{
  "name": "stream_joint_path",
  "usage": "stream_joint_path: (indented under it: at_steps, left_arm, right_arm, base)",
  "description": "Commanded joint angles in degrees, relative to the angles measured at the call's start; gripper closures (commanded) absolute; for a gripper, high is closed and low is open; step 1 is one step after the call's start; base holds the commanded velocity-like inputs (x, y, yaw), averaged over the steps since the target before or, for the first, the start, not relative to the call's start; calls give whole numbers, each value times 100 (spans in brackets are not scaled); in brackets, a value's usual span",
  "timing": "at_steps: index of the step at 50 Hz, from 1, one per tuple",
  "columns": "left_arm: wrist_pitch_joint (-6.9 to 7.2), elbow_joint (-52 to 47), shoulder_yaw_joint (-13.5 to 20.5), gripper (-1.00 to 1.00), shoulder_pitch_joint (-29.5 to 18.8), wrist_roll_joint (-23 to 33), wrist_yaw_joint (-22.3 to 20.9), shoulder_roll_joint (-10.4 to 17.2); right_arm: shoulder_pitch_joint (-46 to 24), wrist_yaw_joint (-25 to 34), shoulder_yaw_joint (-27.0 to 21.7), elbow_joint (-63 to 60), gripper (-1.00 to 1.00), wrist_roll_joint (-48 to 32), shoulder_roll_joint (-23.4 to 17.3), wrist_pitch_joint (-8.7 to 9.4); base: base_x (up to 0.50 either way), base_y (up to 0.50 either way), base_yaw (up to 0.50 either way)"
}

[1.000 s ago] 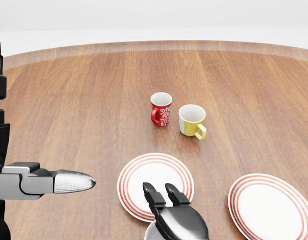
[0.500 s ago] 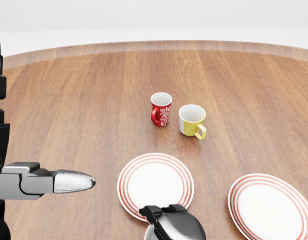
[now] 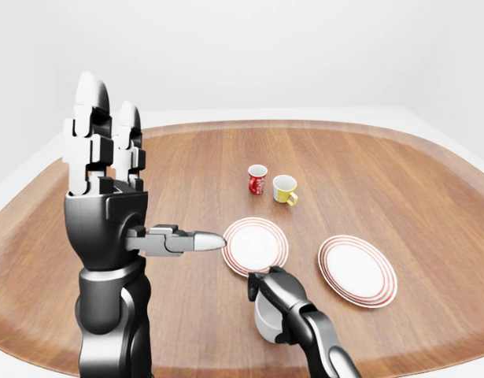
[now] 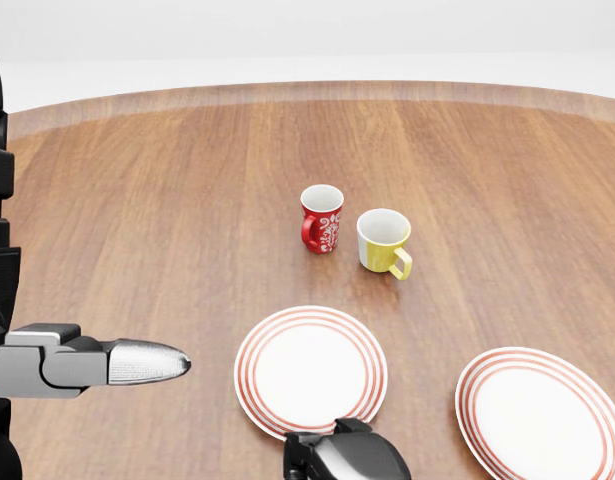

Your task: Put the white mug on the left plate.

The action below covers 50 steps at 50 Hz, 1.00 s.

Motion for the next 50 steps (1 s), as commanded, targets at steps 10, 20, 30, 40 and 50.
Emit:
stream_joint_path:
  at_steps: [10,20,30,40,50]
  left_arm:
    - [0,4,7,-97,1,-2,3,5]
    - [0,3,-13,-98,7,15,7,-2]
    - [0,-43,-7,-97,-10,7,10,0]
    - [0,-14,3,-98,-10,4,6,3]
    - [0,-6,-9,-97,-15,10,9,0]
  right_arm:
    - [89,1136,58,-1781,100,374,-82,0]
    - [-253,1634,-175,-2194,100,247,19,0]
    - [-961,2003,-499,-1814,100,-20,188,0]
    - [-1442,2202,-723,-1437,100,-112,357,0]
    - [-2086,2202,-1019,-773,100,44,412,0]
  base:
    - [0,0,0]
    - [0,0,0]
    - [0,0,0]
    - [0,0,0]
    - [0,0,0]
